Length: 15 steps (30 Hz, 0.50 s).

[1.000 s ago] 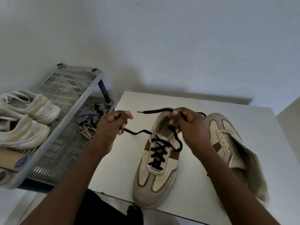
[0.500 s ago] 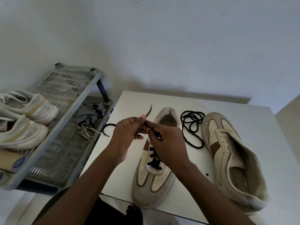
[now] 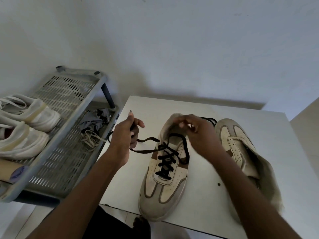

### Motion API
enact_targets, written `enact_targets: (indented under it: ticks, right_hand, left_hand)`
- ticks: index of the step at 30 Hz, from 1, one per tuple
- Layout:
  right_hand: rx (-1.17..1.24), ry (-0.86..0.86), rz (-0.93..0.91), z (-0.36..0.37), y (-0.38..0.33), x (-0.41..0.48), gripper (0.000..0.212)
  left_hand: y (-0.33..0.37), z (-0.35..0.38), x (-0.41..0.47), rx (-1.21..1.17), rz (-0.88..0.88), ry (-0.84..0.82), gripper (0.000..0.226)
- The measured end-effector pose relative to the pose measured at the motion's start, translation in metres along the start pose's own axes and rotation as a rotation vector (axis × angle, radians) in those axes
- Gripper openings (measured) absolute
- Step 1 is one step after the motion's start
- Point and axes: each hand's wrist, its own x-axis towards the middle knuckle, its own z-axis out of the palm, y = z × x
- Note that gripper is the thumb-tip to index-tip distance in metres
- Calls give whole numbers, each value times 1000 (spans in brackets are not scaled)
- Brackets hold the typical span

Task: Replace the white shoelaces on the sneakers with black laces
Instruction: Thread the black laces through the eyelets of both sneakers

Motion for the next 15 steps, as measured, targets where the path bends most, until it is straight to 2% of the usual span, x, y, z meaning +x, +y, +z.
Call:
enact_targets:
  ticks: [3, 5, 8, 12, 15]
  right_hand:
    - [-102, -199, 20, -19, 22, 3, 33]
    - [-102, -371, 20, -15, 27, -1, 36]
    - [-35, -435, 33, -3, 31, -3, 38]
    - [2, -303, 66, -8, 35, 0, 51]
    - [-44, -293, 86, -17, 38, 0, 48]
  left_hand:
    - [2, -4, 0, 67, 6, -93, 53]
    - [7, -10, 1, 57, 34, -168, 47]
    - [12, -24, 3, 53, 113, -222, 33]
    - [9, -38, 9, 142, 209, -92, 30]
    - [13, -44, 13, -26, 236, 192, 26]
